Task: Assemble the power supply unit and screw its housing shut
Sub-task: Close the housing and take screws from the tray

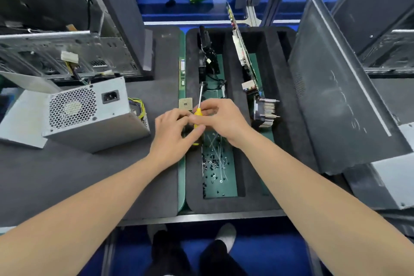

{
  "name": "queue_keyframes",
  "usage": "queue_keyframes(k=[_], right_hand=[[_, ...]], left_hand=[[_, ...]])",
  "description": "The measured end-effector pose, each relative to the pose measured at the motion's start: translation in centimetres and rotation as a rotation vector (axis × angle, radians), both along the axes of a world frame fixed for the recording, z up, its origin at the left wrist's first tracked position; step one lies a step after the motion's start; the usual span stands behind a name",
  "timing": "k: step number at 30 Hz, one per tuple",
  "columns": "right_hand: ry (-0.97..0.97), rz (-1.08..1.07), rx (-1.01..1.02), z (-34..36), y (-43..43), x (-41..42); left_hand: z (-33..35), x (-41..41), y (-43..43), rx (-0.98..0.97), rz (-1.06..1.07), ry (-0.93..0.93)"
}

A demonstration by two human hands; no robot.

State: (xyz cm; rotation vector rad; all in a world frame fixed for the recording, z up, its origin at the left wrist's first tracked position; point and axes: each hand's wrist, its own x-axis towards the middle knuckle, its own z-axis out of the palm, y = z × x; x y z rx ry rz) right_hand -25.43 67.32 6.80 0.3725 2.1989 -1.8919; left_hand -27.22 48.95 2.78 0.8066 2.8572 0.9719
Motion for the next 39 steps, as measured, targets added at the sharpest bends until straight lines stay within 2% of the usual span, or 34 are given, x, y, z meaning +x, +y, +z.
queue_keyframes(k=[3,5,8,10,15,19,24,26,31,33,39], right_hand=[[-0.055,0.013,0.04,0.2,1.5,-1.4],[-0.155,0.058,0.245,-0.1,2.9,-2.2],[-0.349,0.397,0.657,-1.2,3.0,-3.3],[-0.405,0.54,0.862,-1.7,2.0,-4.1],[-0.391,0.743,1.065,-2.4,0.7,-4.6],[-0.504,0.828,1.058,-3.0,-0.2,-3.8],[-0.359,0.681,0.908,-3.2,1.0,-3.9],[-0.388,0.705,0.866,-3.2,0.7,-4.1],[-0.361,0.87,1.005,-3.6,0.2,-4.1],[-0.358,0.921,0.938,-3.2,0.7,-4.2],[-0.445,0.769,0.679,-3.0,1.3,-3.9]], left_hand=[[0.0,-0.8,-0.4,0.0,-0.01,-0.024],[0.1,-1.4,-0.8,0.079,0.046,-0.088],[0.2,-1.7,-0.9,0.148,0.119,-0.167],[0.1,-1.9,-1.0,0.185,0.155,-0.19],[0.1,-2.1,-1.1,0.244,0.165,-0.216],[0.2,-2.0,-1.1,0.25,0.171,-0.194],[0.5,-1.8,-0.9,0.225,0.191,-0.181],[0.6,-1.7,-0.8,0.214,0.197,-0.171],[0.9,-1.6,-0.6,0.191,0.195,-0.141],[0.9,-1.6,-0.6,0.185,0.193,-0.137],[0.6,-1.7,-0.7,0.179,0.189,-0.132]])
